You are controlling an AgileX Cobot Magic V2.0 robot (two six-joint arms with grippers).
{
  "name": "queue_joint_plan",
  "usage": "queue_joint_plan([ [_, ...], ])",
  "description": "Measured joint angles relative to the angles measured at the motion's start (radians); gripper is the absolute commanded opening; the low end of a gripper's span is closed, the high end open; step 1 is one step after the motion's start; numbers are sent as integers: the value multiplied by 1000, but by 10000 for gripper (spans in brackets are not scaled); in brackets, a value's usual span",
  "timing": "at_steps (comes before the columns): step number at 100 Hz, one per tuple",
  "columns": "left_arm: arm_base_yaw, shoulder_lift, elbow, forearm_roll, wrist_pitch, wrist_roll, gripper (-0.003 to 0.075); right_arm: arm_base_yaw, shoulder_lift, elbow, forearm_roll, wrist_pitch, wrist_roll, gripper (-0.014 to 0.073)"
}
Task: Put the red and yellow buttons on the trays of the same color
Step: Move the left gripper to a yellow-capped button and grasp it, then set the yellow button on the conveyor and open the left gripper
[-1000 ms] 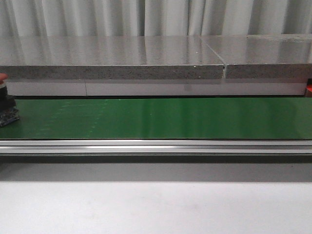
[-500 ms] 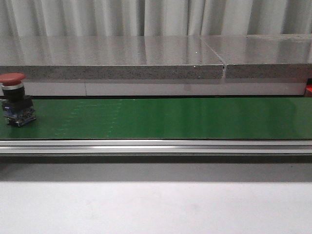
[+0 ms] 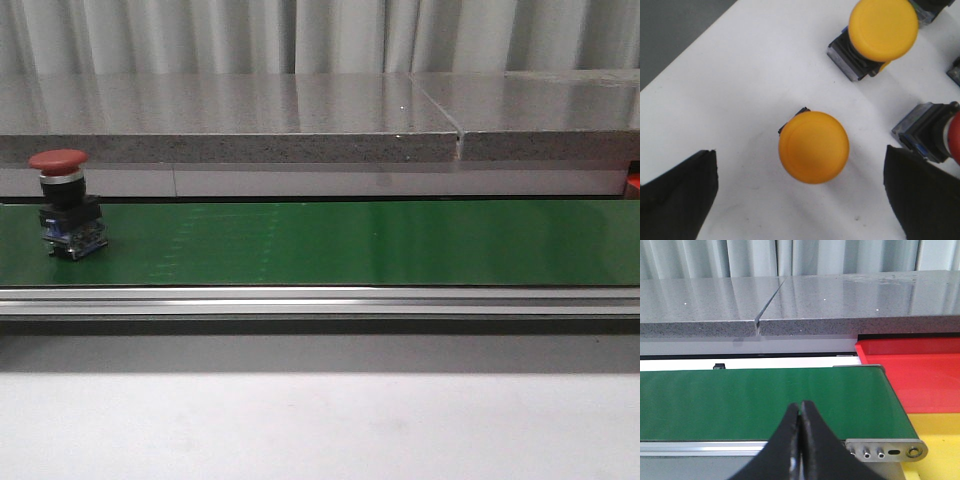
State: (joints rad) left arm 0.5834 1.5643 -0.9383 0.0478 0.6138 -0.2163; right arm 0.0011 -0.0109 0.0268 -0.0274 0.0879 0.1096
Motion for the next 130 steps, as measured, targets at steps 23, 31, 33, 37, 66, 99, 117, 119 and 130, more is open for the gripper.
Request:
queue_joint_plan([
  [23, 0, 86, 0, 0, -62, -2, 650, 0, 0, 0, 0, 0, 0, -67],
  [31, 0, 111, 0, -2, -71, -2, 609, 0, 0, 0, 0, 0, 0, -67],
  [33, 0, 116, 0, -4, -73, -2, 590, 0, 0, 0, 0, 0, 0, -67],
  [37, 0, 121, 0, -4, -79, -2, 552, 0, 0, 0, 0, 0, 0, -67],
  [66, 0, 125, 0, -8, -87, -5, -3, 0, 0, 0, 0, 0, 0, -67],
  [99, 0, -21, 0, -23, -48, -5, -19, 0, 0, 0, 0, 0, 0, -67],
  [117, -57, -193, 0, -23, -35, -5, -19, 0, 0, 0, 0, 0, 0, -67],
  [119, -69, -211, 0, -23, -33, -3, -19, 0, 0, 0, 0, 0, 0, -67],
  [130, -139, -278, 0, -25, -22, 12, -19, 0, 0, 0, 0, 0, 0, -67],
])
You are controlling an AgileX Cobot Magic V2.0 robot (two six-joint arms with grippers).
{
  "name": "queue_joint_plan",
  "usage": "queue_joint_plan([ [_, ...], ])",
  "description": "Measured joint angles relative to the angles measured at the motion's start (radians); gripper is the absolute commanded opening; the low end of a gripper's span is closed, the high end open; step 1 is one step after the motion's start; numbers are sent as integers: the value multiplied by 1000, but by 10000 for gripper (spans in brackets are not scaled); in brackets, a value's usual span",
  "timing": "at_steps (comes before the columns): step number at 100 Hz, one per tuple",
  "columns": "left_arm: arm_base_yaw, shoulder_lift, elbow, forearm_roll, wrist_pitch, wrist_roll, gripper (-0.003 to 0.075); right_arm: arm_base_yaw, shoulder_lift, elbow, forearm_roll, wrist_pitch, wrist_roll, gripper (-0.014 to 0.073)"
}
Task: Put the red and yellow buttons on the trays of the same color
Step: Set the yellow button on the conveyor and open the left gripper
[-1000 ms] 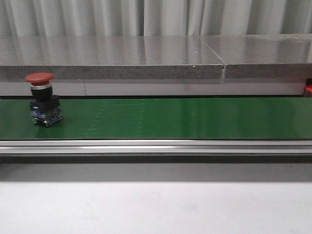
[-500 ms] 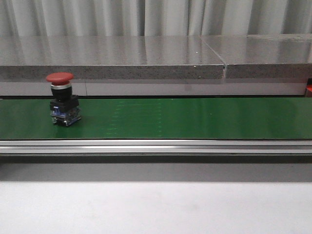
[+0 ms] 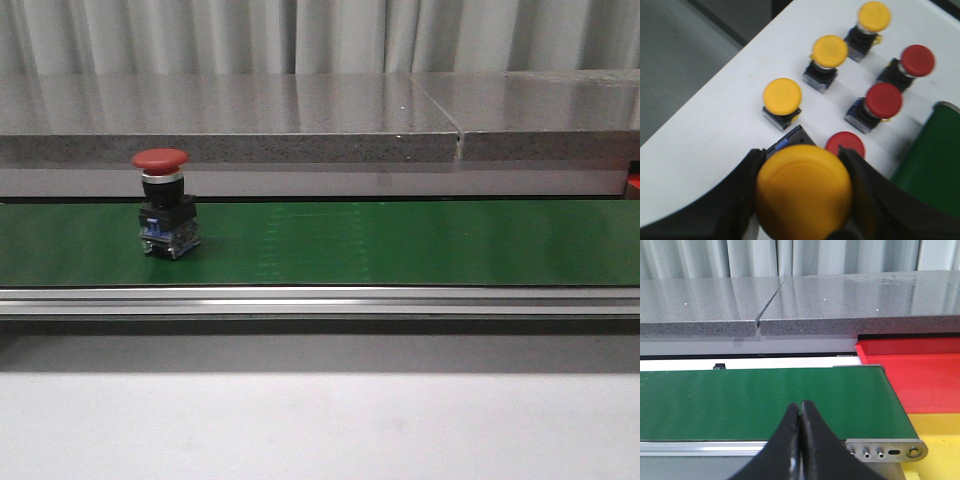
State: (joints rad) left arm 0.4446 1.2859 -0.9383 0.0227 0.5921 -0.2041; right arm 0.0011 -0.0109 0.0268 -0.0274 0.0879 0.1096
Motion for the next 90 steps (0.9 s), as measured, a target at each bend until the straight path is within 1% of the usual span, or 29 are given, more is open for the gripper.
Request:
queue_joint_plan([
  [19, -163, -19, -10, 0, 68, 28, -19, 0, 0, 0, 0, 0, 0, -67],
  [31, -268, 30, -49, 0, 81, 34, -19, 0, 0, 0, 0, 0, 0, -67],
  [45, -350, 113, -110, -2, 98, 35, -19, 0, 0, 0, 0, 0, 0, -67],
  [66, -420, 254, -211, -2, 183, 39, -19, 0, 0, 0, 0, 0, 0, -67],
  [90, -433, 323, -274, -2, 240, 41, -14, 0, 0, 0, 0, 0, 0, -67],
])
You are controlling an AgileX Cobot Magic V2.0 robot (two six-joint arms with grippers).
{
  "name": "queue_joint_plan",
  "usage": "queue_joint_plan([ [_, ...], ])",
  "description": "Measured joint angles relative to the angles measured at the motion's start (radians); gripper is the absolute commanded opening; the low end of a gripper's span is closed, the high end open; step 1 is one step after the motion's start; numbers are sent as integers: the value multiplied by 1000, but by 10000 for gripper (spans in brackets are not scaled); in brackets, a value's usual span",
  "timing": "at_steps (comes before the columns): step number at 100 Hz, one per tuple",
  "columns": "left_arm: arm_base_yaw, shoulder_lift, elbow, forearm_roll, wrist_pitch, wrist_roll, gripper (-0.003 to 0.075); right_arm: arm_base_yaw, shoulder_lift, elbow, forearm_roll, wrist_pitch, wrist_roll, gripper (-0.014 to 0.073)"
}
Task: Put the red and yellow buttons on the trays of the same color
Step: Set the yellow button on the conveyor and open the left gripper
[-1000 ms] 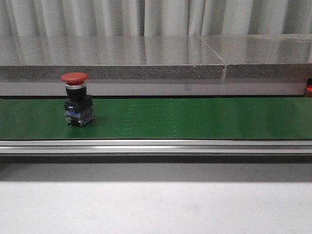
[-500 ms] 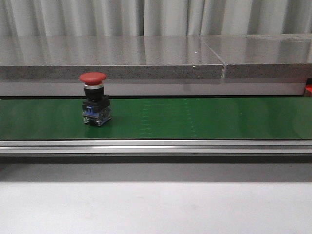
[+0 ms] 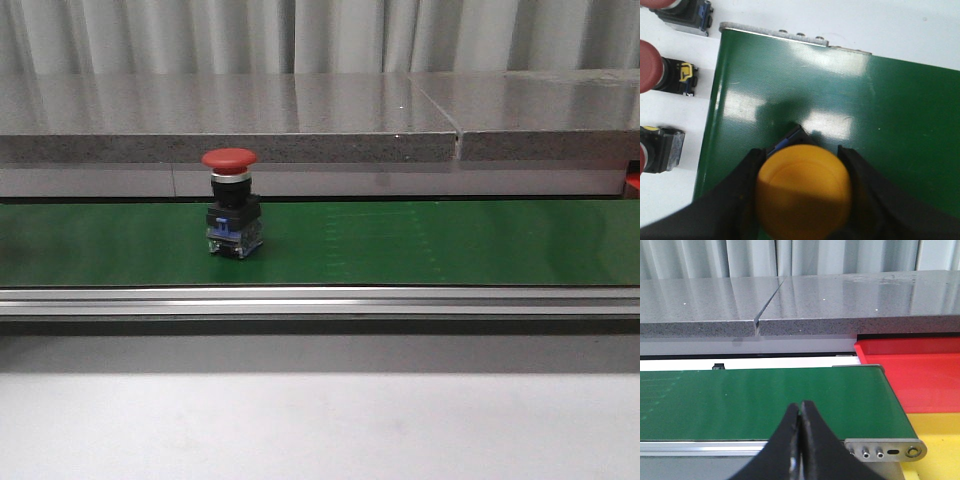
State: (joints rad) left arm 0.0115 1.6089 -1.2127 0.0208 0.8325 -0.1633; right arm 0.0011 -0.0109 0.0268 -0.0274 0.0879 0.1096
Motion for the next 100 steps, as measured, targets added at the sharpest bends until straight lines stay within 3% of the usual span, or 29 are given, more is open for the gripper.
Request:
queue_joint_plan([
  [13, 0, 4, -1, 0, 9, 8, 78, 0, 0, 0, 0, 0, 0, -67],
  [35, 0, 5, -1, -2, 27, 33, 426, 0, 0, 0, 0, 0, 0, -67],
  [42, 0, 6, -1, -4, 40, 43, 494, 0, 0, 0, 0, 0, 0, -67],
  [74, 0, 43, -11, -4, 53, 72, 506, 0, 0, 0, 0, 0, 0, -67],
  [100, -15, 37, -106, -9, 59, 100, 506, 0, 0, 0, 0, 0, 0, -67],
])
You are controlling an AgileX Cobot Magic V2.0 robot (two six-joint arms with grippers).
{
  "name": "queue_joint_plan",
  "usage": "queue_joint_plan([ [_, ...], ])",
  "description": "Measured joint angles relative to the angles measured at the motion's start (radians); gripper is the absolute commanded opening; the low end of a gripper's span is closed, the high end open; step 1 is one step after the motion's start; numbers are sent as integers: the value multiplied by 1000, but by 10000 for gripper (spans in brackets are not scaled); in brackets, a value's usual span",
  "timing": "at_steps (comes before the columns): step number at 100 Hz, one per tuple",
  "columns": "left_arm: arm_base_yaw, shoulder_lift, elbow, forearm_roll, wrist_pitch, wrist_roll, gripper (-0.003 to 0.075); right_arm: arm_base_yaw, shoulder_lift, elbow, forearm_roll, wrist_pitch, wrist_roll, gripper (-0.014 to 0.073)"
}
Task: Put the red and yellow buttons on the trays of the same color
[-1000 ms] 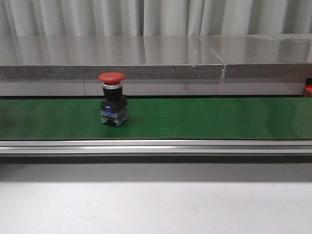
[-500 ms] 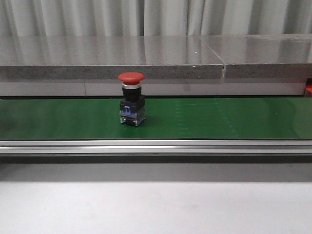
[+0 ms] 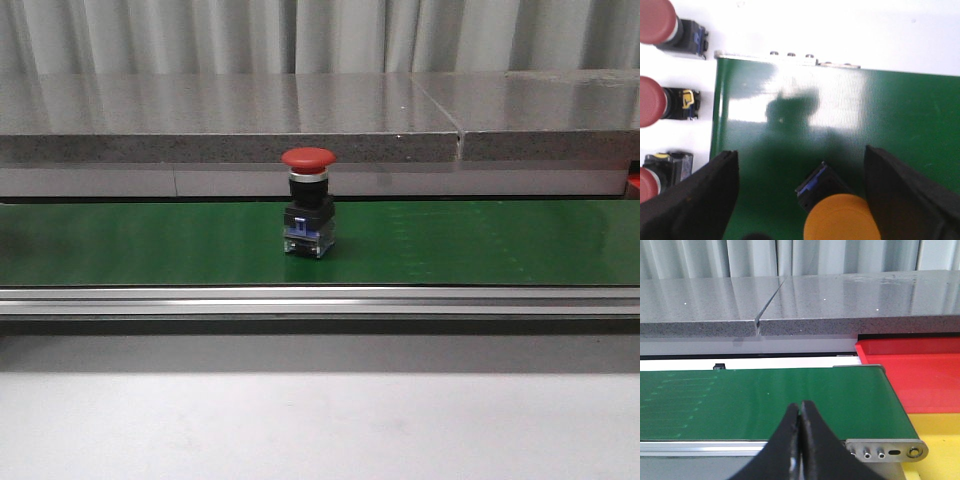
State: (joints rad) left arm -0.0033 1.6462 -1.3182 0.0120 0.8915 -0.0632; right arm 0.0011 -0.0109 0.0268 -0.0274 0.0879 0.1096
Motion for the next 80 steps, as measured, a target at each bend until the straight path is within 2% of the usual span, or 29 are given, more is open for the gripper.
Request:
queue_joint_plan([
  [27, -58, -93, -29, 2, -9, 22, 506, 0, 0, 0, 0, 0, 0, -67],
  [40, -91, -171, -12, 2, -70, 23, 506, 0, 0, 0, 0, 0, 0, -67],
  [59, -125, -335, 102, -2, -190, 23, 504, 0, 0, 0, 0, 0, 0, -67],
  [80, -128, -559, 300, 6, -313, 23, 503, 0, 0, 0, 0, 0, 0, -67],
])
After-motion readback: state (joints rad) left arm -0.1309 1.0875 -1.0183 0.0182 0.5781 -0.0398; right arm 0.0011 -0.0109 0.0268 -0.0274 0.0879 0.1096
